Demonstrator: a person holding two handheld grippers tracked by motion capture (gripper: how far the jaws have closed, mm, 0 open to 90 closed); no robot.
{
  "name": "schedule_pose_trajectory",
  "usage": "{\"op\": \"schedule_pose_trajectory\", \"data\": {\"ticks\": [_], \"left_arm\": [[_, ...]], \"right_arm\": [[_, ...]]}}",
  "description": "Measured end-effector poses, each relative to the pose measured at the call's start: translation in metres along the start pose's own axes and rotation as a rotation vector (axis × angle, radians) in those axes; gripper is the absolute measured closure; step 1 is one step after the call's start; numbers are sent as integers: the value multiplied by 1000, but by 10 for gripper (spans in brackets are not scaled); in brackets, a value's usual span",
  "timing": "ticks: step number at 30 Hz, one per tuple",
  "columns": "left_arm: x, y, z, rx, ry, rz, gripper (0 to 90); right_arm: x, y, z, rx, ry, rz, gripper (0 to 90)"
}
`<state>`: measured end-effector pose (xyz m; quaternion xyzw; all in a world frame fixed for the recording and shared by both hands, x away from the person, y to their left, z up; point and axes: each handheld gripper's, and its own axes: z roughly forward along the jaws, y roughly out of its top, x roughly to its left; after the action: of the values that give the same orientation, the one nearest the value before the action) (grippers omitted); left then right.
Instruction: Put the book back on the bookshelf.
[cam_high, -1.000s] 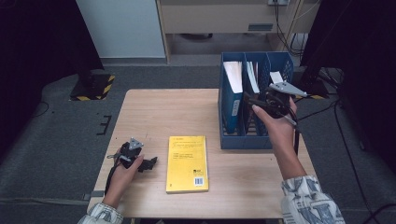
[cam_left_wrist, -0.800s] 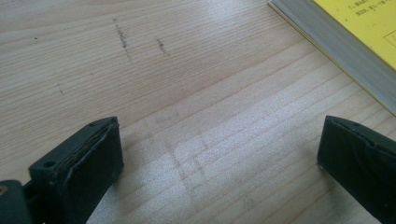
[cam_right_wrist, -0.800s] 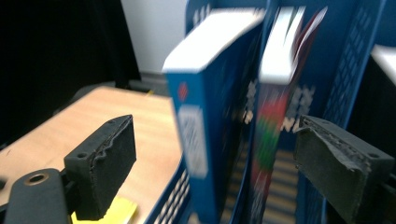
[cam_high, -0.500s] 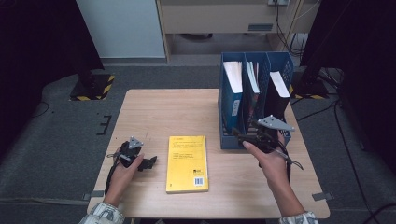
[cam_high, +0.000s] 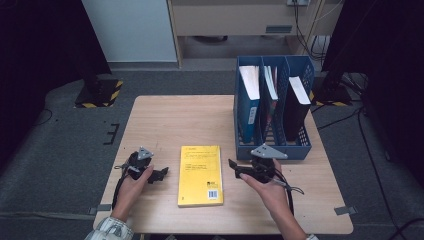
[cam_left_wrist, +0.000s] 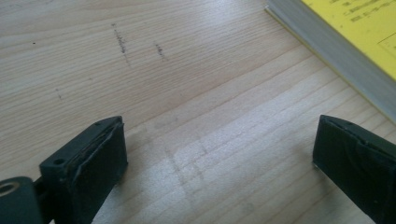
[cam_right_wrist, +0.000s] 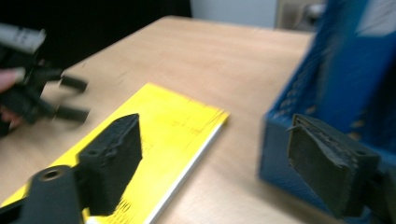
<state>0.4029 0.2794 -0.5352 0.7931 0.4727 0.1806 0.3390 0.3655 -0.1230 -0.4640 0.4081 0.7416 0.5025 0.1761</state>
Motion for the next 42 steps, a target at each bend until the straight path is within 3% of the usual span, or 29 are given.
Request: {"op": "schedule_pose_trajectory", "data": {"ticks": [6, 16, 18, 21, 29, 37, 42], "left_arm": [[-4, 4, -3, -23, -14, 17, 49], [-16, 11, -9, -42, -52, 43, 52], [-20, 14, -13, -59, -74, 48, 57], [-25, 16, -14, -63, -84, 65, 57], [-38, 19, -14, -58, -120, 82, 82], [-43, 23, -10, -64, -155, 99, 118], [-44, 30, -6, -61, -156, 104, 119]], "right_arm": [[15, -15, 16, 69, 18, -42, 243], [29, -23, 27, 120, 58, -61, 262], [31, -25, 29, 136, 74, -70, 329], [34, -28, 34, 167, 95, -80, 343], [43, -39, 47, 232, 120, -99, 319], [51, -48, 57, 293, 136, -103, 259], [52, -51, 57, 289, 121, -115, 259]]}}
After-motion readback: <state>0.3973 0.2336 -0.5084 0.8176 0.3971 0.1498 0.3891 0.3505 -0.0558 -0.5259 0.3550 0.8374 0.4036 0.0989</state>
